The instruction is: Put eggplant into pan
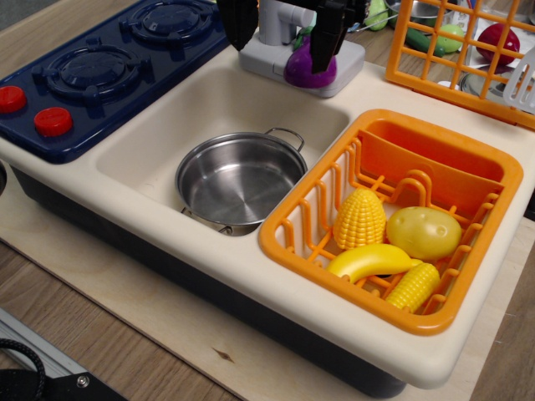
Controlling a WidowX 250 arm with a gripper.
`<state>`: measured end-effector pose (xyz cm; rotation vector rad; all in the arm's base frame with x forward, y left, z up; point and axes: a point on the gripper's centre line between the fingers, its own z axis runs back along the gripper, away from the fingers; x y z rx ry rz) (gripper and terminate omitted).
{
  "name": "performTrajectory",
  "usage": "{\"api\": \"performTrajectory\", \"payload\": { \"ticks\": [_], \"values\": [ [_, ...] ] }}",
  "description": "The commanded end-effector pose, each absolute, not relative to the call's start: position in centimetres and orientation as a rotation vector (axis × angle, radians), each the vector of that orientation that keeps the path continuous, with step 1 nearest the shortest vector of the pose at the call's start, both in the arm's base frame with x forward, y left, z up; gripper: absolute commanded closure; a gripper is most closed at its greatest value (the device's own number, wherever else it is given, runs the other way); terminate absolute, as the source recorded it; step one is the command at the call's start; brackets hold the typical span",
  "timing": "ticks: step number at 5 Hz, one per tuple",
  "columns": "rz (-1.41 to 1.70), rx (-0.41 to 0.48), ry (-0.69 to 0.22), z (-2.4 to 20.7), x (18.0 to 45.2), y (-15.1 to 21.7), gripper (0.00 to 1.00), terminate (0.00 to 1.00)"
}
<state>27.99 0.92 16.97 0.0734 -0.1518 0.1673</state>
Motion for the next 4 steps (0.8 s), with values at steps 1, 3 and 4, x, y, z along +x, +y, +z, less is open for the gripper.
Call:
{"api": "performTrajectory", "payload": {
  "ticks": [1,3,4],
  "values": [
    [0.167,0.073,-0.152,17.0,28.0,0.9,0.0,0.0],
    [0.2,0.083,-0.231,15.6,29.9,0.5,0.0,0.0],
    [0.201,0.097,-0.255,15.2,31.1,0.3,0.0,0.0]
  ]
}}
